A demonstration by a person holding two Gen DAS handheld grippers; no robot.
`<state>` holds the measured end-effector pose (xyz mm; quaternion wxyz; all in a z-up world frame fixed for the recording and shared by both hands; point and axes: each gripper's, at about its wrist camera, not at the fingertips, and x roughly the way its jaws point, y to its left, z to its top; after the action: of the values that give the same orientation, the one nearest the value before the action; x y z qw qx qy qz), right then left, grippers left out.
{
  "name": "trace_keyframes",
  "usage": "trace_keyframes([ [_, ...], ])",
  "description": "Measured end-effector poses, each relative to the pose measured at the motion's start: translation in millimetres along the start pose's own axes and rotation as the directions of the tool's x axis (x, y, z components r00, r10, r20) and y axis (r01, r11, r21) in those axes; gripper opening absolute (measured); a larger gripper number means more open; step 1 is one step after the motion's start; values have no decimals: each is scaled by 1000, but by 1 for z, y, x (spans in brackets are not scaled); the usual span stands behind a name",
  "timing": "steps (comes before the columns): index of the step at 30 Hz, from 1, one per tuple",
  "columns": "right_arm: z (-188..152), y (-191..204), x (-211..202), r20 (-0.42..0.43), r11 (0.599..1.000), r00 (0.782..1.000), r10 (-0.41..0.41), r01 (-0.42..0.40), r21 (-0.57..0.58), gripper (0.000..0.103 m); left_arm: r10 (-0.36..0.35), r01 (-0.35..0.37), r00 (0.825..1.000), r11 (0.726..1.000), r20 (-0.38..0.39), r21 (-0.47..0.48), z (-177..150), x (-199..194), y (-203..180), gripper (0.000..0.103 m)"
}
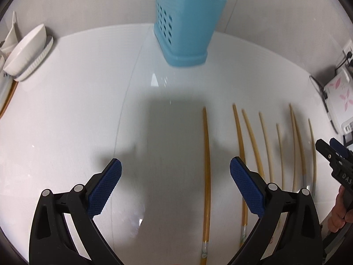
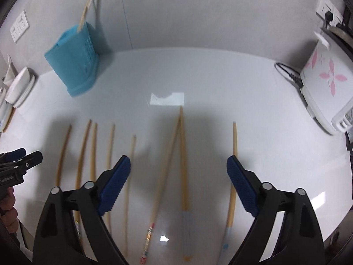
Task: Organize utensils
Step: 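Move both open tools back over the remaining chopsticks, then grasp a chopstick with the left tool while the right tool grasps another chopstick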
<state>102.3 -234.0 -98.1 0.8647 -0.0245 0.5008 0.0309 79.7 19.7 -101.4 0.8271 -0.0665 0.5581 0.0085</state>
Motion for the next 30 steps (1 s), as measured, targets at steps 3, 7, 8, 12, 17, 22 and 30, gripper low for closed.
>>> trace_keyframes([
  [3,-8,-5,10,-55,1000,998,-16,16,-4,74,7,-6,1000,1000,-26,13,-11,6,-3,96],
  [7,-19,-5,20,-132,998,990,-52,46,-46,68,18,-16,998,999,-62,35,-21,12,-9,96],
  [8,-21,-6,23,-148,998,988,-54,47,-46,66,24,-21,997,999,-68,42,-23,13,-11,96],
  [12,-26,-10,28,-192,998,979,-61,55,-36,62,36,-30,994,998,-102,59,-29,20,-16,95],
  [17,-29,-13,34,-244,998,968,-66,64,-18,55,59,-50,991,996,-122,77,-33,26,-22,94],
  [22,-27,-11,37,-277,998,959,-57,54,-17,46,73,-60,982,995,-177,82,-37,32,-24,86],
  [30,-27,-9,44,-329,999,944,-41,42,-4,27,89,-72,971,994,-222,85,-32,30,-27,53],
])
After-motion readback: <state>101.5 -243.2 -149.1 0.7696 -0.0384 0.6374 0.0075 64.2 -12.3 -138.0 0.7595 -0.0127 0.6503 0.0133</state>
